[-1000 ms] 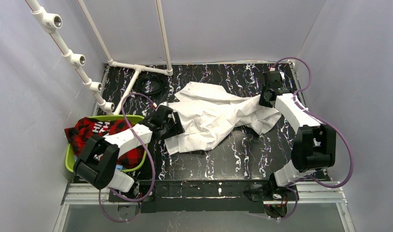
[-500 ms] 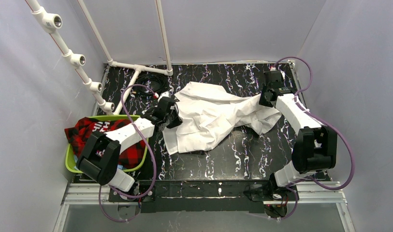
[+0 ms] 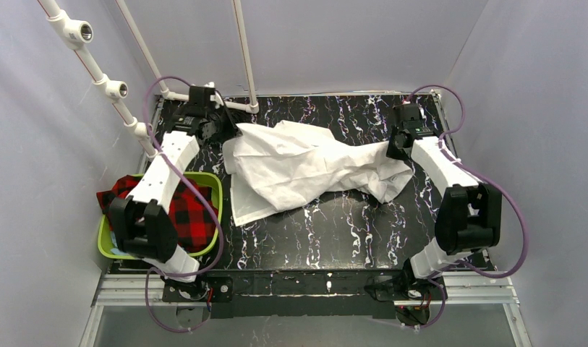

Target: Set up the pet bed

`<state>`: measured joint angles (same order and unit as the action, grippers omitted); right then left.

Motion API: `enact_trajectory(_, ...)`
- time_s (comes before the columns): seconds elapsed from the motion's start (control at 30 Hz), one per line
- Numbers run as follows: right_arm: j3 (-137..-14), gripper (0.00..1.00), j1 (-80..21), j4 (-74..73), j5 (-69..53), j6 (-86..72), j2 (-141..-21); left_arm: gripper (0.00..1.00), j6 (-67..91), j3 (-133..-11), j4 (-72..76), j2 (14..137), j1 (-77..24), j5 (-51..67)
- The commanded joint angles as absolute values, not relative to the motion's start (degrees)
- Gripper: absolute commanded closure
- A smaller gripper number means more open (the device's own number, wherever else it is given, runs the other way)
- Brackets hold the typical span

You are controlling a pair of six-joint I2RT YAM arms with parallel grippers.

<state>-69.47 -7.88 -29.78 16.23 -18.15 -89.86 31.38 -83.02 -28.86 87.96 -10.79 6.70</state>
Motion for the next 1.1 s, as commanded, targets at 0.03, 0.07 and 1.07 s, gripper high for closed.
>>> enact_trajectory(0.03,-73.2,0.99,-6.72,-36.04,27.64,-19.87,-96.06,0.8,30.33,-81.08,-33.45,97.12,-11.18,16.88)
enact_trajectory(0.07,-73.28,0.99,-6.5,-36.23,28.55,-20.13,-96.82,0.7,30.06,-80.59,-32.28,98.02,-11.12,18.01)
enact_trajectory(1.07,-76.63,0.99,-5.01,-34.39,21.63,-22.61,-101.07,0.41,28.17,-58.32,1.22,98.17,-15.19,5.77)
